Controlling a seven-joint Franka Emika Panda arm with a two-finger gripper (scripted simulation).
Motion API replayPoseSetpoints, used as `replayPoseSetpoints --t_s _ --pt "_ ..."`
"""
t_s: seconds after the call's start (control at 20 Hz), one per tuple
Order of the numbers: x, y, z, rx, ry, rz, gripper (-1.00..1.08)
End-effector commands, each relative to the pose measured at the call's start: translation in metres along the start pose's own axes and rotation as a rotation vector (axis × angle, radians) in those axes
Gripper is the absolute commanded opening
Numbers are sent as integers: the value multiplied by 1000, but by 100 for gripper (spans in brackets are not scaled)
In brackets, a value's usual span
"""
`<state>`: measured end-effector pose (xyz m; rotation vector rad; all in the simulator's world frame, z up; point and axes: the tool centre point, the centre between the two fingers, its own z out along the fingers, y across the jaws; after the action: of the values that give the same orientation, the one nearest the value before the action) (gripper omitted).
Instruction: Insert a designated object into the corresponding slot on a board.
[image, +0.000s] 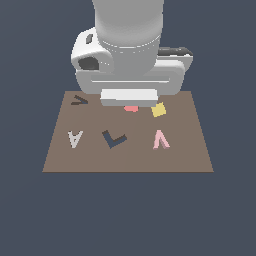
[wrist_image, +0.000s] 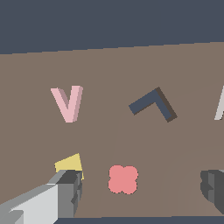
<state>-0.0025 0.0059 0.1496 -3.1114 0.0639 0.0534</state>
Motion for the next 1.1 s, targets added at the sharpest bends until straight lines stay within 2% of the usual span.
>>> replayPoseSetpoints --t_s 0.0,0.45,1.05 --pt "0 0 0 0 0 0 100" --pt "10 -16 18 -4 6 -19 100" --pt "44 -73 80 -23 27 -85 100"
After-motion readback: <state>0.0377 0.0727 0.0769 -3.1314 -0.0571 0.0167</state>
